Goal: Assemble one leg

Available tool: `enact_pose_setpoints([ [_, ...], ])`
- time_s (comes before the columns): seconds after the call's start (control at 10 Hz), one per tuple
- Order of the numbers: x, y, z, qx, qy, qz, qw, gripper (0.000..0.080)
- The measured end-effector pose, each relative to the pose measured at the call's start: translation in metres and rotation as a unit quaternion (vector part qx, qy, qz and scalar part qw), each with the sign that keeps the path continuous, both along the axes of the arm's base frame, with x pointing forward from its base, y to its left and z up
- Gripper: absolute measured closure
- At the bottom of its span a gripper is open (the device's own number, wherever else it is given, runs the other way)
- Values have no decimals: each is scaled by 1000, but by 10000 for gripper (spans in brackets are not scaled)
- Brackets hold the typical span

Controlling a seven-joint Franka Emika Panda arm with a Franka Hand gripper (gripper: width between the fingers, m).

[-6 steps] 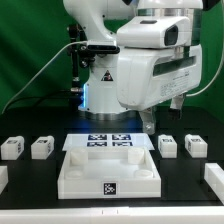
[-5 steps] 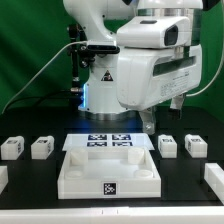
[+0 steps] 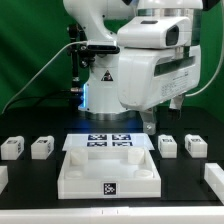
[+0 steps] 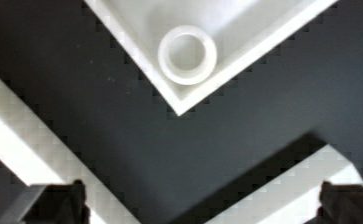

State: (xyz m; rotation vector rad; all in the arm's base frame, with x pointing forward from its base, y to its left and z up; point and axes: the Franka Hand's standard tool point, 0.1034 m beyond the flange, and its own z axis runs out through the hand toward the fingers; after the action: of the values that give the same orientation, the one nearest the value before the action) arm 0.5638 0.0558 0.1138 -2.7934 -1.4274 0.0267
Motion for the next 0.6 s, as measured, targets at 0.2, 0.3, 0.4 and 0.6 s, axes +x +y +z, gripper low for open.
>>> enact_pose_setpoints([
  [0.2,-28,-2,-7,1,-2,102,995,150],
  [0.3,-37,-4,-8,1,1,171,985,150],
  [0.4,-38,-8,-9,3,1,253,967,150],
  [0.6,-39,-12,-10,0,3,336,942,150],
])
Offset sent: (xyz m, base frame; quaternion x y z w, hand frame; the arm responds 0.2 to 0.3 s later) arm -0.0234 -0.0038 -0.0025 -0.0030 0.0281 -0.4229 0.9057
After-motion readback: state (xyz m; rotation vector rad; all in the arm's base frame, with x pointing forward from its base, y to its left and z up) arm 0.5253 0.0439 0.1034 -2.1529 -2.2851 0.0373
